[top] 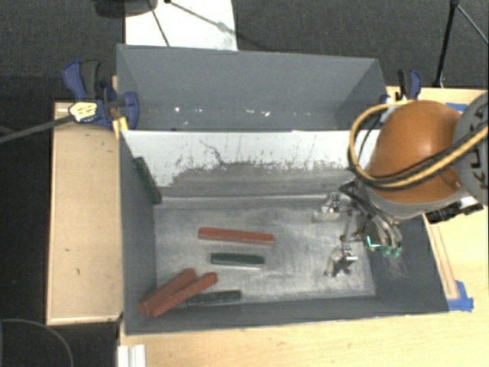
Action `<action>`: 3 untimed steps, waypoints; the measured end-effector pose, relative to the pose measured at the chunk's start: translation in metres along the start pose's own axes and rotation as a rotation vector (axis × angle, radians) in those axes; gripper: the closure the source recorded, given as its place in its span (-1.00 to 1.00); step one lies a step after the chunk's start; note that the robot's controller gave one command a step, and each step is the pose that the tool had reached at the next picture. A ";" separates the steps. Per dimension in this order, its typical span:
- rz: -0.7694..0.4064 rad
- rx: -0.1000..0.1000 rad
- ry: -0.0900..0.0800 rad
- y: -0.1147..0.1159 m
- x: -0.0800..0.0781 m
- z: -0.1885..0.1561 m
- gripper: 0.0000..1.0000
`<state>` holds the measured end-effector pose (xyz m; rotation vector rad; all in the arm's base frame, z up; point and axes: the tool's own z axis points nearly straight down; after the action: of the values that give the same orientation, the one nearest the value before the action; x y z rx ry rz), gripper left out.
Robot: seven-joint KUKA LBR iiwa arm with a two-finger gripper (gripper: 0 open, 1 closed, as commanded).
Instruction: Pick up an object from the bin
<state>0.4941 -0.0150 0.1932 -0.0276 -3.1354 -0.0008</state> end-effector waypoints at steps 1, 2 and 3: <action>0.000 0.000 -0.009 0.000 -0.002 -0.004 -1.00; -0.087 0.002 -0.011 0.035 -0.012 0.021 -1.00; -0.122 -0.001 -0.014 0.044 -0.024 0.084 -1.00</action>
Offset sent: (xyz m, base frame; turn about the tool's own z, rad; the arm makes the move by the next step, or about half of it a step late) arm 0.0234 0.0855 -0.0582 -0.2198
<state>0.5180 0.0290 0.1089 0.1643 -3.1451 -0.0022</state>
